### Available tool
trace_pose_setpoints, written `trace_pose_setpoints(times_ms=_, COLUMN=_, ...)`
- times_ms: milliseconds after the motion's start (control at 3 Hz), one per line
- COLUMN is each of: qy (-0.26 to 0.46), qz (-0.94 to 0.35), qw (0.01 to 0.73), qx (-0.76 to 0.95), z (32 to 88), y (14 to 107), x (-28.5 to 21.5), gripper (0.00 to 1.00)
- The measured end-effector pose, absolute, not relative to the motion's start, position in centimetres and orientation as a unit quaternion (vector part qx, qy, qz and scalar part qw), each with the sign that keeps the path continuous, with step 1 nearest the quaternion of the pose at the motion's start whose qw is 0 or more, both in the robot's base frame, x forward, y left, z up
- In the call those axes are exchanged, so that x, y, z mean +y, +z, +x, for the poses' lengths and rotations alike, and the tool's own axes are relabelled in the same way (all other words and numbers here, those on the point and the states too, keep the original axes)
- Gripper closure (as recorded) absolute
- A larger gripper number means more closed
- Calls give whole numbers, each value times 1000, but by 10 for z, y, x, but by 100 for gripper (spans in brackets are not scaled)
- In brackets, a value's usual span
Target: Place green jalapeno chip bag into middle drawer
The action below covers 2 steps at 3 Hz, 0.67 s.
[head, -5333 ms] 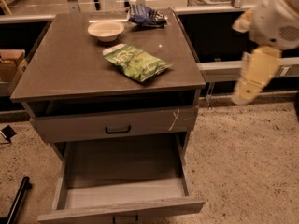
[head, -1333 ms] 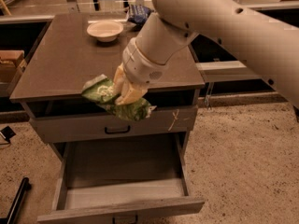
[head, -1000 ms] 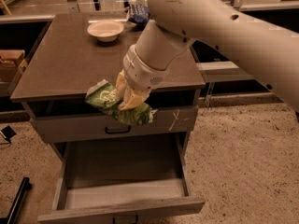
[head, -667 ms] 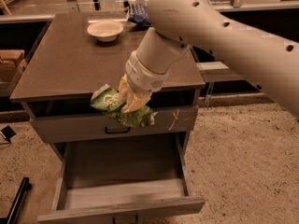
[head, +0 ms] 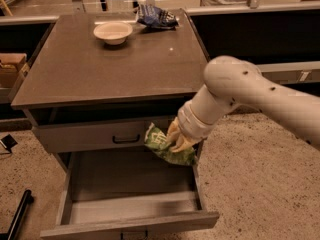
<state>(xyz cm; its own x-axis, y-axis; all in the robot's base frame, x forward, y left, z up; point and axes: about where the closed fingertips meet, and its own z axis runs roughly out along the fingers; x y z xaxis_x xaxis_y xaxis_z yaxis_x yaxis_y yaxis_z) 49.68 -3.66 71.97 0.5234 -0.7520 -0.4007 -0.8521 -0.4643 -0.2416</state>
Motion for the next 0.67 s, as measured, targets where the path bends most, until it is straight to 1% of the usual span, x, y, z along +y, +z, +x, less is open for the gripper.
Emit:
trace_pose_setpoints(times_ms=333, qy=128, qz=-859, qw=217, qx=446, z=490, y=681, x=-71, gripper=100)
trace_pose_setpoints(times_ms=667, qy=126, qz=-867, qw=220, qx=430, z=490, y=678, x=-72, gripper=100)
